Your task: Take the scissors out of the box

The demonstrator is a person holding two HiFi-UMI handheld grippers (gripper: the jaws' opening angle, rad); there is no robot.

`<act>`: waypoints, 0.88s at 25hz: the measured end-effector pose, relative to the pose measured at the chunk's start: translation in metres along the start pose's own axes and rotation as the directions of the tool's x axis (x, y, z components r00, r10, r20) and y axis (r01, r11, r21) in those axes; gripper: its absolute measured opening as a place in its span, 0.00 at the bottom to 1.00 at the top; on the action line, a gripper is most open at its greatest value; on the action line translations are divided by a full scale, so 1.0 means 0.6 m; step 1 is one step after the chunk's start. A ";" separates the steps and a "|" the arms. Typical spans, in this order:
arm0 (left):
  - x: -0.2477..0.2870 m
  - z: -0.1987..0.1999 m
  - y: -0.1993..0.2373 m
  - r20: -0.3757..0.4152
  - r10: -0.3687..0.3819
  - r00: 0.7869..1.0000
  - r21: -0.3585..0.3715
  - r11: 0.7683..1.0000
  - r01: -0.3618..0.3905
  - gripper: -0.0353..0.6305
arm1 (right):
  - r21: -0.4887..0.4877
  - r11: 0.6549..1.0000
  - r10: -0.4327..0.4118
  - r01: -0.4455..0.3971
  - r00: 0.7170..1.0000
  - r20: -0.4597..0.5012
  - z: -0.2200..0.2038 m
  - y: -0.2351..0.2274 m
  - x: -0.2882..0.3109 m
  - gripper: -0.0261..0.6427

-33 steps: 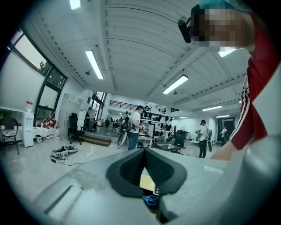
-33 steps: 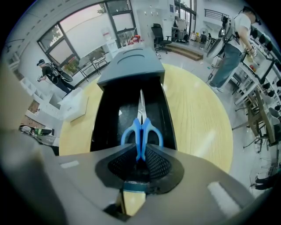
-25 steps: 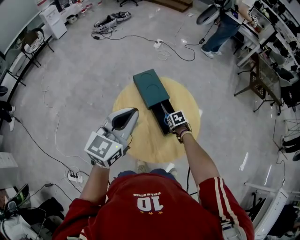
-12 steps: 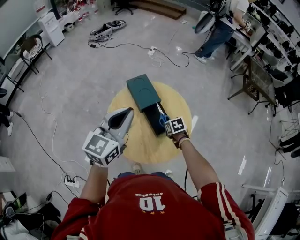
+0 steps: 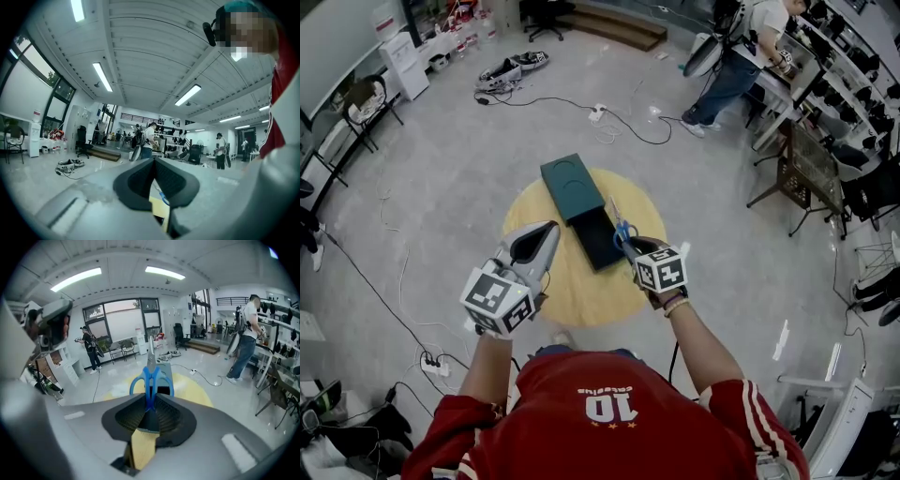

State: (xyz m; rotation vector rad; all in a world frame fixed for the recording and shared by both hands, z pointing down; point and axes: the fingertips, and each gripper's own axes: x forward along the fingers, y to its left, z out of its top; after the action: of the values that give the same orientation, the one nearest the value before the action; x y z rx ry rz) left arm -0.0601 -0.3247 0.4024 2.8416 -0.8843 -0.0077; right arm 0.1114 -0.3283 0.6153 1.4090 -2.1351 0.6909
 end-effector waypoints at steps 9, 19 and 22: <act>-0.001 0.030 -0.080 0.031 0.027 0.999 0.046 0.999 -0.028 0.06 | -0.156 0.987 0.068 -0.022 0.953 0.296 0.116 0.068 -0.198 0.14; -0.008 0.069 -0.152 0.087 0.068 0.994 0.080 0.994 -0.075 0.06 | -0.242 0.970 0.162 -0.035 0.831 0.532 0.186 0.124 -0.372 0.14; -0.017 0.079 -0.161 0.098 0.069 0.993 0.072 0.994 -0.077 0.06 | -0.231 0.972 0.177 -0.048 0.794 0.582 0.201 0.137 -0.404 0.14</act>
State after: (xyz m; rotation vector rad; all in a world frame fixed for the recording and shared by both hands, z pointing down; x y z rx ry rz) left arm -0.0167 -0.2481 0.3401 2.8978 -1.0290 -0.1034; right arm 0.1053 -0.2130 0.3573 1.5313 -2.6961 0.0307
